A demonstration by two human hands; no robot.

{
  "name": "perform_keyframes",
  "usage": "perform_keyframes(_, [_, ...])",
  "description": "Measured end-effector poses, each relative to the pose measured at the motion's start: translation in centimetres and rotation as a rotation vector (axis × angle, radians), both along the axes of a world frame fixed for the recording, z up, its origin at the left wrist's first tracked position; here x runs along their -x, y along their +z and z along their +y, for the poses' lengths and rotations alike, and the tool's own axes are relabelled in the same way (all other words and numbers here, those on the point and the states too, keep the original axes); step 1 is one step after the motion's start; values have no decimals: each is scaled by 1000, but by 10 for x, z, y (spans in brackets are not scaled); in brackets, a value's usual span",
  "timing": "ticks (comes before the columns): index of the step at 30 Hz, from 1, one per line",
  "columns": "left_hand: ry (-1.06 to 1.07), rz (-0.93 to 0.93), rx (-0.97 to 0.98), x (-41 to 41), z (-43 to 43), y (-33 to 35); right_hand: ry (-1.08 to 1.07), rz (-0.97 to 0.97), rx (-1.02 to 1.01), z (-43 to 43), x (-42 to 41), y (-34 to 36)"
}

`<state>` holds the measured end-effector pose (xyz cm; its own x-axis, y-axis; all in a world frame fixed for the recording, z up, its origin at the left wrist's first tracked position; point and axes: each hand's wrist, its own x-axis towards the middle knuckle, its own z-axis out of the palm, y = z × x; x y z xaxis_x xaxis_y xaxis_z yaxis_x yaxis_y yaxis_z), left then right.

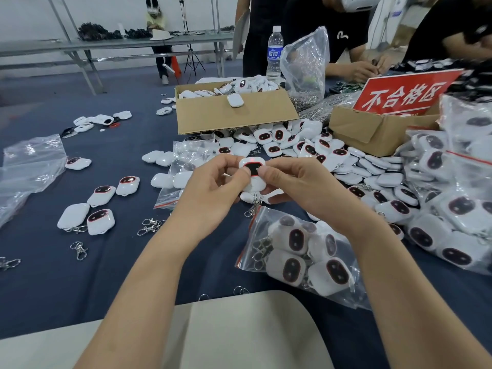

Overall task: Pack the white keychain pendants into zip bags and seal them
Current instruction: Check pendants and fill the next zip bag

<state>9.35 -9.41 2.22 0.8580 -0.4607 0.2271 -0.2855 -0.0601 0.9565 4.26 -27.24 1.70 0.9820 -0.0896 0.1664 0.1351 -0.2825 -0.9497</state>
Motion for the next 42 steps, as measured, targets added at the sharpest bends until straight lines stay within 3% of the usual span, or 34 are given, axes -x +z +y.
perform_keyframes(14, [-79,23,39,1,-3,-3,-140,-108,42,10,-4,2])
perform_keyframes(29, [-67,-47,8,-1,-2,-5,-61,-97,-120,10,-7,-3])
perform_keyframes(42, [-53,-88,-42,-2,0,-4,-44,-95,-115,11,-7,-2])
